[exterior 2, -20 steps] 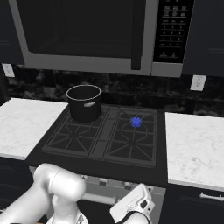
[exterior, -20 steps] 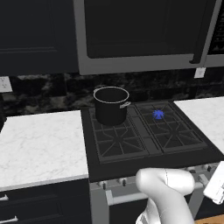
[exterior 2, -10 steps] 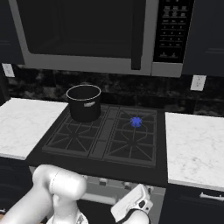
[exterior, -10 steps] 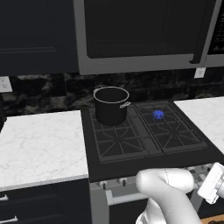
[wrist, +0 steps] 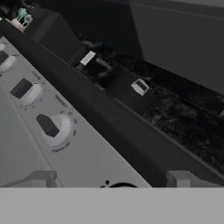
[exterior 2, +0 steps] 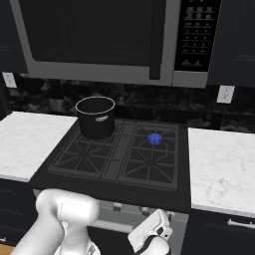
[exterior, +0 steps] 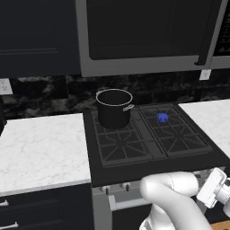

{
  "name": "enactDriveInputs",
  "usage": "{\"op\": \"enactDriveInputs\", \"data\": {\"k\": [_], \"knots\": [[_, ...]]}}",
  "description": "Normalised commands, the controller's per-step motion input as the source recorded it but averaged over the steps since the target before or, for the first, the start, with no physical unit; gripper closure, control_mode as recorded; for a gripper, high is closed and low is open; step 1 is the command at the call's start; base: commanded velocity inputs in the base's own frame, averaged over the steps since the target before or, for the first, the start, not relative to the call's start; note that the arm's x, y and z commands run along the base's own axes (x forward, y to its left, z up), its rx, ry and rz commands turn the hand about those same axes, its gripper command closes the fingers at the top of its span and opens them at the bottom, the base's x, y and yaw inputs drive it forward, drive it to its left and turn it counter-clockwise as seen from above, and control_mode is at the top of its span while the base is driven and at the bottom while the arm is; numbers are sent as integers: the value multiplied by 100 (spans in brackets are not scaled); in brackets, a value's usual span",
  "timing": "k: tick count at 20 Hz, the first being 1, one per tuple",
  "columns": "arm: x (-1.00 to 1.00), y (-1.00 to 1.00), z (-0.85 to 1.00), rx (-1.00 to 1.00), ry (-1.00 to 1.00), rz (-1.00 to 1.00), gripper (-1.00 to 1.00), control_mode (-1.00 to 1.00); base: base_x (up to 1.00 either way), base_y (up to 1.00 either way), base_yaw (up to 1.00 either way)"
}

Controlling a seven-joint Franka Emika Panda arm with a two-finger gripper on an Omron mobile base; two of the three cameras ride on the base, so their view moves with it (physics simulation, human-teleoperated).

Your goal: Turn off the rear right burner of the stove.

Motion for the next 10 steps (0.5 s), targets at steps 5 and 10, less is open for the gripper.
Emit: {"op": "enactDriveInputs", "data": {"k": [5,10], "knots": [[31,-30,-25,0,0,0,-100,-100,0,0,0],[12,-22,-23,-1,1,0,-100,-100,0,0,0]]}}
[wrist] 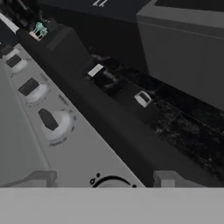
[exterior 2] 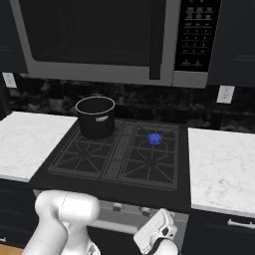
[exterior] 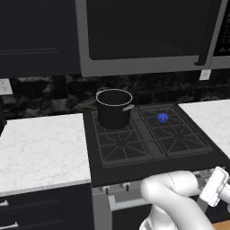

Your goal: Turn off the rear right burner of the stove.

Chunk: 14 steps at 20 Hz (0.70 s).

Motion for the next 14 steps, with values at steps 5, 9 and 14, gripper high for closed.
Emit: {"op": "enactDriveInputs", "data": {"k": [5,9,14], "knots": [[0,13,-48,-20,-7,-2,-100,-100,0,0,0],[17,16,-17,-11,-2,-9,-100,-100,0,0,0],[25,-5,-1,0,0,-9,-100,-100,0,0,0]]}}
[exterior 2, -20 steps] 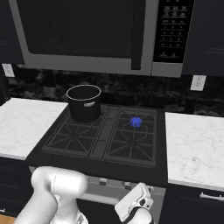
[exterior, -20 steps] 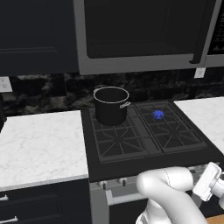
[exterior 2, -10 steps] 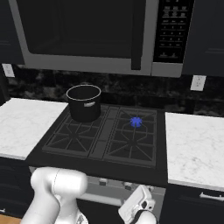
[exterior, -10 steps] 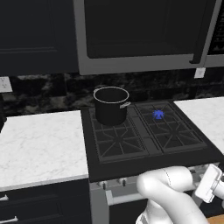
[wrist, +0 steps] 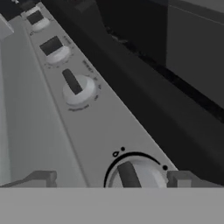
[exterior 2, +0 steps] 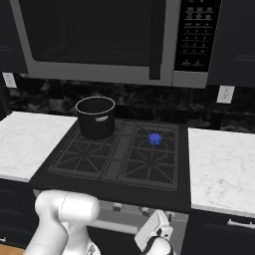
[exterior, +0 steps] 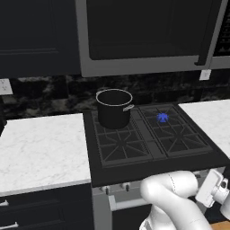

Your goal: Turn off the rear right burner of the stove.

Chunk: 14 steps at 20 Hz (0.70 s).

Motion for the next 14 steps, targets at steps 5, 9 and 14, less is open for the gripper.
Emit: {"op": "enactDriveInputs", "data": {"k": [5,9,14], "knots": [[14,-13,-2,0,0,-12,-100,-100,0,0,0],[20,-15,-8,0,-1,-6,-100,-100,0,0,0],[26,-17,-9,0,0,-7,-100,-100,0,0,0]]}}
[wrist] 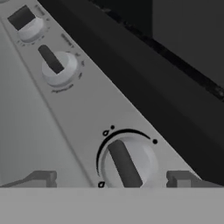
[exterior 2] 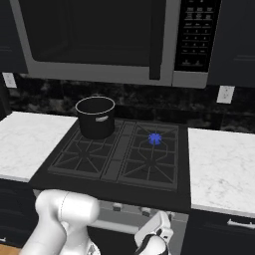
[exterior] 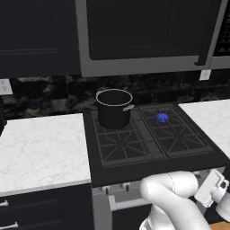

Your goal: Turn off the rear right burner of the stove.

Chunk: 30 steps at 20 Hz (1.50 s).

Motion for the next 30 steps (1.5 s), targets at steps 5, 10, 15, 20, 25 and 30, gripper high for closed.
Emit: {"op": "enactDriveInputs", "data": {"k": [5,10,15,20,25,30], "knots": [[16,0,6,1,-1,-3,-100,-100,0,0,0],[8,2,32,0,-3,0,-100,-100,0,0,0],[1,0,13,0,0,0,-100,-100,0,0,0],[0,6,-12,-5,-2,0,-100,-100,0,0,0],[5,15,-4,-2,-2,0,-100,-100,0,0,0],[17,10,0,0,0,0,-100,-100,0,0,0]]}}
